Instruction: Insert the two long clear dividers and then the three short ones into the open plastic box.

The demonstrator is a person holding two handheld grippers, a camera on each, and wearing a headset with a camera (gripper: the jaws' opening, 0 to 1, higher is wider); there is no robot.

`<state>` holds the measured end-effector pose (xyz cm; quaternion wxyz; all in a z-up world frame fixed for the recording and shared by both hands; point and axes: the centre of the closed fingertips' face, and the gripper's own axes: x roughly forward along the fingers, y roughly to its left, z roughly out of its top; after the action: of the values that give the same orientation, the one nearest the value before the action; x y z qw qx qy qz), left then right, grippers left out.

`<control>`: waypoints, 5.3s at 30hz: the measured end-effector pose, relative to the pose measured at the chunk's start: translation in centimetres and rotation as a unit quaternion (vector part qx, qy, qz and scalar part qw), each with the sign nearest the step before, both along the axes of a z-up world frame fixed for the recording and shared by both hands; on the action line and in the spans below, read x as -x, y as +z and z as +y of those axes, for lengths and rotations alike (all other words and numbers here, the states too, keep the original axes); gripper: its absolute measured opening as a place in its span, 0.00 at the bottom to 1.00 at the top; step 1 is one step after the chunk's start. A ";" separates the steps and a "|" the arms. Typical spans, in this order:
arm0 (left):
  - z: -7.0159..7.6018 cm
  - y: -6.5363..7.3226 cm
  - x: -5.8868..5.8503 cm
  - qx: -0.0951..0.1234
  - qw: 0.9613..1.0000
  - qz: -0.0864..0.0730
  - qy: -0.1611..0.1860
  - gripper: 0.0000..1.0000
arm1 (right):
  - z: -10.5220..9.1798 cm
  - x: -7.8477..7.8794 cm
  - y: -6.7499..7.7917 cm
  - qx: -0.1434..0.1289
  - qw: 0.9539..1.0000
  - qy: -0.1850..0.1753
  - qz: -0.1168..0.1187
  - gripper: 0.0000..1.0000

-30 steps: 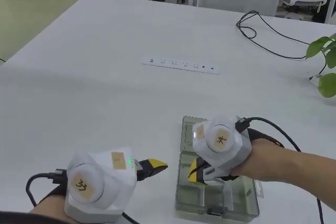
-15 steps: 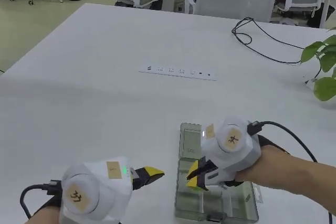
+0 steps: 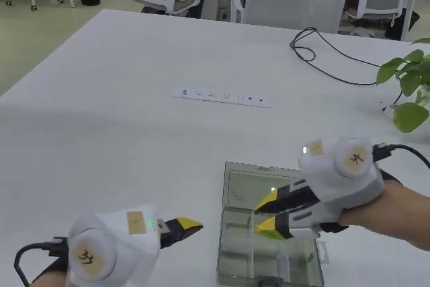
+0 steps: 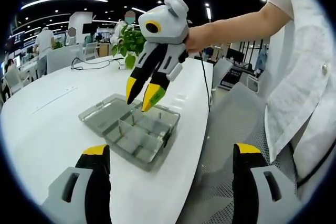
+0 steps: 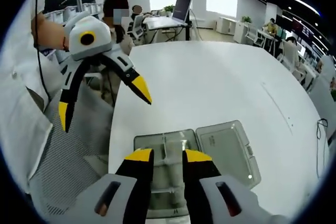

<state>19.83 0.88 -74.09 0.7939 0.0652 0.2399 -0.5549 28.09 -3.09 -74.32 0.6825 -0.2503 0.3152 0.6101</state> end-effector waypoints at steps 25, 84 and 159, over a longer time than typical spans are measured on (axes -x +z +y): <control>0.1 -0.4 -0.1 -0.006 1.000 0.006 -0.002 1.00 | -12.0 1.9 -1.4 0.059 0.998 -0.030 0.003 0.43; 0.2 -1.3 0.2 -0.011 1.000 0.022 -0.001 0.98 | -21.9 2.6 -11.6 0.278 0.956 0.092 -0.018 0.33; -10.1 4.9 -2.3 0.209 0.916 0.325 0.104 0.04 | -5.1 6.0 5.5 0.133 0.977 0.062 -0.153 0.33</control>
<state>22.17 -9.25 -69.19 0.7207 -0.3112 0.3692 -0.4974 22.13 -8.20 -68.85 0.6441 -0.4483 0.2695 0.5581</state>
